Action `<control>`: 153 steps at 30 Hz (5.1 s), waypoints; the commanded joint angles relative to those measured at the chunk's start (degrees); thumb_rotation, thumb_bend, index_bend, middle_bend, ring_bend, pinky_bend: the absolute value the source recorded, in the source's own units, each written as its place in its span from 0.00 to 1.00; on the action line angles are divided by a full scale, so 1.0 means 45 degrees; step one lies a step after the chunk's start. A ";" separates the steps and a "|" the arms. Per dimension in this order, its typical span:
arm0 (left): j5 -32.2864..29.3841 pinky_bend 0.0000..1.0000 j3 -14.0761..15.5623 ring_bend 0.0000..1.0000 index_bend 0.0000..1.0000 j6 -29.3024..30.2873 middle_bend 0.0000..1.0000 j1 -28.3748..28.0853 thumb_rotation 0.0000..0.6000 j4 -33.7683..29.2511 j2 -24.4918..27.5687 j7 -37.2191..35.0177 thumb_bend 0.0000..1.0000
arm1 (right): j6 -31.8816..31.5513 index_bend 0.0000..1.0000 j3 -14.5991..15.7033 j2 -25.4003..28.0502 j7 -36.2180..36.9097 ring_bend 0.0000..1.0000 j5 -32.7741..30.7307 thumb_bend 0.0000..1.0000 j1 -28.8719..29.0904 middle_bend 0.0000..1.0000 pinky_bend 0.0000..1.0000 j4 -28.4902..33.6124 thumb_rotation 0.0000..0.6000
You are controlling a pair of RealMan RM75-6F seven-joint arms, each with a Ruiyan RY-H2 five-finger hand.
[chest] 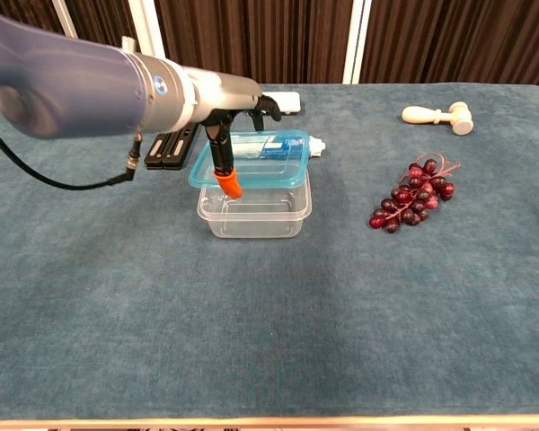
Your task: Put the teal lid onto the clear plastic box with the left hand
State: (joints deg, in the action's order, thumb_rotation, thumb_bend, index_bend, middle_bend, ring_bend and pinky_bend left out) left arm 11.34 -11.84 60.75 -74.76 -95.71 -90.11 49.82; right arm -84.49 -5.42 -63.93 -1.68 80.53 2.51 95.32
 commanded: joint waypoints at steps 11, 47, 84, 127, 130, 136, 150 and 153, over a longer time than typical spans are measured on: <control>-0.1625 0.00 -0.0451 0.02 0.09 0.1855 0.36 -0.0487 1.00 0.0187 -0.0977 0.1144 0.17 | 0.0011 0.05 0.0017 0.0001 0.0033 0.00 0.0042 0.36 0.0003 0.00 0.00 -0.0008 1.00; -0.1284 0.00 -0.1042 0.02 0.10 0.1849 0.36 0.0190 1.00 0.0909 -0.2023 0.1810 0.18 | 0.0003 0.05 -0.0022 0.0048 0.0024 0.00 -0.0069 0.36 -0.0032 0.00 0.00 0.0087 1.00; -0.1065 0.00 -0.1466 0.02 0.11 0.1849 0.36 0.0390 1.00 0.1351 -0.2540 0.2273 0.17 | 0.0046 0.05 -0.0056 0.0081 0.0008 0.00 -0.0175 0.36 -0.0036 0.00 0.00 0.0153 1.00; -0.1077 0.00 -0.1640 0.00 0.07 0.1745 0.19 0.0636 1.00 0.1468 -0.2696 0.2813 0.13 | 0.0061 0.05 -0.0042 0.0076 0.0012 0.00 -0.0185 0.36 -0.0047 0.00 0.00 0.0173 1.00; -0.1095 0.00 -0.1650 0.00 0.07 0.1741 0.17 0.0625 1.00 0.1395 -0.2646 0.2869 0.13 | 0.0068 0.05 -0.0042 0.0077 0.0009 0.00 -0.0190 0.36 -0.0045 0.00 0.00 0.0176 1.00; -0.1231 0.00 -0.1625 0.00 0.06 0.1730 0.15 0.0610 1.00 0.1343 -0.2599 0.3006 0.13 | 0.0092 0.05 -0.0037 0.0089 -0.0012 0.00 -0.0212 0.36 -0.0045 0.00 0.00 0.0192 1.00; -0.1155 0.00 -0.1542 0.00 0.04 0.1659 0.11 0.0582 1.00 0.1308 -0.2591 0.3075 0.13 | 0.0102 0.05 -0.0043 0.0110 -0.0022 0.00 -0.0235 0.36 -0.0044 0.00 0.00 0.0224 1.00; -0.1191 0.00 -0.1545 0.00 0.04 0.1642 0.10 0.0572 1.00 0.1360 -0.2603 0.3088 0.13 | 0.0106 0.05 -0.0038 0.0117 -0.0023 0.00 -0.0231 0.36 -0.0045 0.00 0.00 0.0226 1.00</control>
State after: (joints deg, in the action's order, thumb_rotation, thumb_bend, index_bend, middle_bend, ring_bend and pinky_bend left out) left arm 6.00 -18.78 68.15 -72.18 -89.61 -101.81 63.71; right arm -84.02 -5.60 -63.41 -1.79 79.50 2.31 96.34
